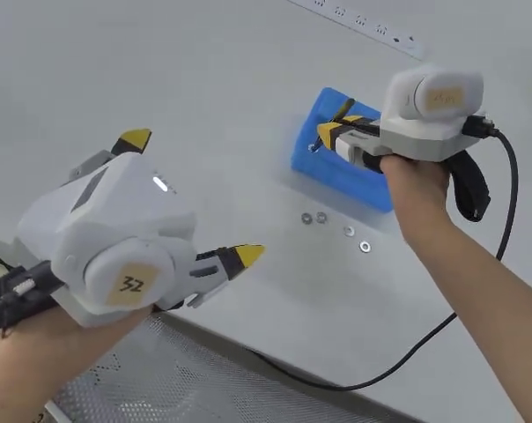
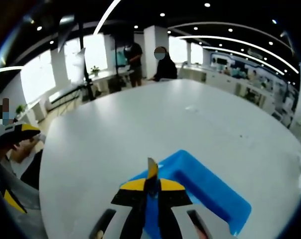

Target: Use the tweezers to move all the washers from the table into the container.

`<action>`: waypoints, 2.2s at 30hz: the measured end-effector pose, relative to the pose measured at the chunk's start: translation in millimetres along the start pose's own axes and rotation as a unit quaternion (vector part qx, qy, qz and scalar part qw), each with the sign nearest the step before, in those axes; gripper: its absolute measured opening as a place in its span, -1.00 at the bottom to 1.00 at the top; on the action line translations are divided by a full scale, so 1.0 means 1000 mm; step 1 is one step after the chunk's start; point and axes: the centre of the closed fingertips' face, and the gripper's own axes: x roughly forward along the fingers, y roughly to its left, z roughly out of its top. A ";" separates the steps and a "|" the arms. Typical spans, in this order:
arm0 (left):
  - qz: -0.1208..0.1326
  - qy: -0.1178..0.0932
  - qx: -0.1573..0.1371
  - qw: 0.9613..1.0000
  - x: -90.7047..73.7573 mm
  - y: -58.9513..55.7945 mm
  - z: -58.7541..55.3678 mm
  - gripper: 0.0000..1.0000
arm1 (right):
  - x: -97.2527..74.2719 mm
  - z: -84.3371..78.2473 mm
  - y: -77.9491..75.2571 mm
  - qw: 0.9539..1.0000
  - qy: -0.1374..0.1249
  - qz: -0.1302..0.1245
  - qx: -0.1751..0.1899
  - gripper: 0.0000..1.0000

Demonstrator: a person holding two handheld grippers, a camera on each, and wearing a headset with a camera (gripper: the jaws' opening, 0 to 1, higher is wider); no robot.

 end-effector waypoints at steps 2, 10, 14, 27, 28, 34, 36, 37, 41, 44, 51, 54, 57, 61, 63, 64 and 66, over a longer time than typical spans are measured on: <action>0.000 0.001 0.003 1.000 0.000 0.000 0.000 0.98 | -0.004 0.002 0.002 1.000 -0.007 -0.002 -0.008 -0.92; 0.002 0.003 0.008 1.000 0.000 0.000 -0.001 0.98 | -0.006 0.002 0.002 1.000 -0.008 0.006 -0.015 -0.90; 0.003 0.006 0.011 1.000 0.000 0.000 -0.002 0.98 | -0.011 0.008 0.003 1.000 -0.013 0.007 -0.018 -0.90; 0.002 0.004 0.012 1.000 0.000 -0.001 0.000 0.98 | -0.057 0.033 0.021 0.997 -0.063 0.009 -0.043 -0.90; 0.002 0.004 0.013 1.000 0.000 -0.001 0.000 0.98 | -0.059 0.034 0.023 0.997 -0.064 0.009 -0.043 -0.90; 0.004 0.003 0.011 1.000 0.000 0.000 0.000 0.98 | -0.074 0.034 0.042 0.997 -0.073 0.019 -0.035 -0.90; 0.003 0.004 0.011 1.000 0.000 0.000 0.000 0.98 | -0.076 0.031 0.046 0.997 -0.073 0.020 -0.035 -0.90; 0.003 0.003 0.013 1.000 0.000 0.000 0.000 0.98 | -0.077 0.029 0.047 0.997 -0.071 0.021 -0.033 -0.90; 0.001 0.002 0.015 1.000 0.000 -0.001 0.001 0.98 | -0.078 0.017 0.053 0.998 -0.059 0.022 -0.028 -0.90; 0.000 0.005 0.014 1.000 0.000 -0.001 0.000 0.98 | -0.079 0.006 0.058 0.998 -0.051 0.024 -0.022 -0.90; -0.001 0.007 0.017 1.000 0.000 -0.002 -0.001 0.98 | -0.073 -0.022 0.062 0.999 -0.023 0.026 -0.011 -0.90; 0.000 0.007 0.018 1.000 0.001 -0.002 -0.002 0.98 | -0.069 -0.031 0.061 1.000 -0.013 0.027 -0.006 -0.90; 0.000 0.009 0.017 1.000 0.001 -0.001 -0.003 0.98 | -0.065 -0.037 0.060 1.000 -0.004 0.029 0.001 -0.90; 0.000 0.011 0.018 1.000 0.001 -0.001 -0.003 0.98 | -0.062 -0.041 0.061 0.999 0.004 0.031 0.003 -0.90; 0.000 0.012 0.019 1.000 0.001 -0.001 -0.004 0.98 | -0.061 -0.043 0.062 1.000 0.010 0.030 0.001 -0.90; 0.000 0.012 0.019 1.000 0.001 -0.001 -0.004 0.98 | -0.061 -0.043 0.062 0.999 0.011 0.031 0.002 -0.90; 0.000 0.013 0.020 1.000 0.001 -0.001 -0.004 0.98 | -0.060 -0.043 0.063 0.999 0.010 0.033 0.006 -0.90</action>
